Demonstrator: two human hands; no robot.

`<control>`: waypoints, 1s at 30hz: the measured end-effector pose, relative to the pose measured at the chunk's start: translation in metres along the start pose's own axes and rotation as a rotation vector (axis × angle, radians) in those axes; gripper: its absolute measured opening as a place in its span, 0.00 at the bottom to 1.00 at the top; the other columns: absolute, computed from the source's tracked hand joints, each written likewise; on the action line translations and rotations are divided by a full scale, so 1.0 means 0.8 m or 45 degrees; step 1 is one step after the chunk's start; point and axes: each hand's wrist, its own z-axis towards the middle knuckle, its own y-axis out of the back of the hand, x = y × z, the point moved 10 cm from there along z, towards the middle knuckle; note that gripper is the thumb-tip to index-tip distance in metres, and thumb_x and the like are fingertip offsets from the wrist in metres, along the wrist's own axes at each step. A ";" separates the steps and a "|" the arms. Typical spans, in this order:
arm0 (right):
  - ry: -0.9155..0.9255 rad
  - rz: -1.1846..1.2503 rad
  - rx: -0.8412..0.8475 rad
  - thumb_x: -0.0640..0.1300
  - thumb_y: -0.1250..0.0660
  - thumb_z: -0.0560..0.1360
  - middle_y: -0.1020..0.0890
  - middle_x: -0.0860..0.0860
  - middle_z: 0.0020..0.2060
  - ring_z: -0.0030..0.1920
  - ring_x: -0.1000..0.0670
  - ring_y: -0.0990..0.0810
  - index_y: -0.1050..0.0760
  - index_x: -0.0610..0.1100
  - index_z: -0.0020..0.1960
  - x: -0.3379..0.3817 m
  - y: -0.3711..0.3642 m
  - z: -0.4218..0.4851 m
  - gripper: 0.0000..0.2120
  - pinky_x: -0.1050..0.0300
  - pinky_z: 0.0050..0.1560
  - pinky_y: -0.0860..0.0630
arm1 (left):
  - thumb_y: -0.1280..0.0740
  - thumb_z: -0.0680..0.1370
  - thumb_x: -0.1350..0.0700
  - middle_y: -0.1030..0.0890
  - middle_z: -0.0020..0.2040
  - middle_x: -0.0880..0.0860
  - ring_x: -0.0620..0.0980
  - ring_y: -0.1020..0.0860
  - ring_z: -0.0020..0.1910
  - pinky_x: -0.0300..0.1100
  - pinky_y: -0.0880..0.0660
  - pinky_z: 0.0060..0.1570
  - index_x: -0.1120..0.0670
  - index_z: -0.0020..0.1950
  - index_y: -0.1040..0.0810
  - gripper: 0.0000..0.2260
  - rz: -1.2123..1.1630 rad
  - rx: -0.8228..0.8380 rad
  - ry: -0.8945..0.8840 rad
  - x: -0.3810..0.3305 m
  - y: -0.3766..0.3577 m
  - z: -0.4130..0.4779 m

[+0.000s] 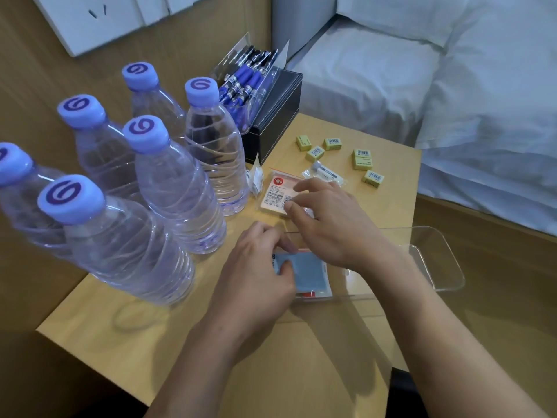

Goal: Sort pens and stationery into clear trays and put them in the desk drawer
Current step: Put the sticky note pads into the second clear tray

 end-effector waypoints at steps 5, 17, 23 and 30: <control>0.028 -0.093 -0.158 0.50 0.46 0.84 0.39 0.54 0.79 0.78 0.47 0.45 0.17 0.45 0.53 0.012 0.005 0.011 0.20 0.42 0.77 0.48 | 0.36 0.76 0.61 0.29 0.51 0.40 0.40 0.27 0.54 0.40 0.26 0.49 0.38 0.42 0.30 0.15 -0.022 0.004 0.013 0.002 -0.001 0.000; -0.136 -0.089 -0.084 0.61 0.52 0.83 0.30 0.52 0.73 0.75 0.46 0.39 0.25 0.45 0.67 -0.010 -0.019 0.025 0.27 0.39 0.77 0.51 | 0.39 0.68 0.59 0.22 0.46 0.53 0.54 0.22 0.40 0.36 0.25 0.31 0.54 0.40 0.23 0.06 -0.660 -0.205 0.208 0.019 0.023 -0.001; -0.171 -0.120 0.039 0.64 0.54 0.82 0.50 0.50 0.82 0.81 0.46 0.54 0.25 0.48 0.67 -0.018 -0.031 0.029 0.29 0.39 0.79 0.57 | 0.37 0.70 0.60 0.21 0.46 0.57 0.54 0.22 0.42 0.31 0.27 0.28 0.55 0.43 0.23 0.05 -0.712 -0.237 0.244 0.017 0.023 -0.002; -0.204 -0.066 -0.039 0.65 0.54 0.82 0.33 0.52 0.75 0.77 0.45 0.42 0.30 0.46 0.72 -0.022 -0.027 0.030 0.31 0.38 0.77 0.50 | 0.36 0.77 0.66 0.20 0.48 0.54 0.51 0.21 0.42 0.31 0.26 0.29 0.53 0.47 0.23 0.09 -0.667 -0.241 0.228 0.018 0.025 -0.003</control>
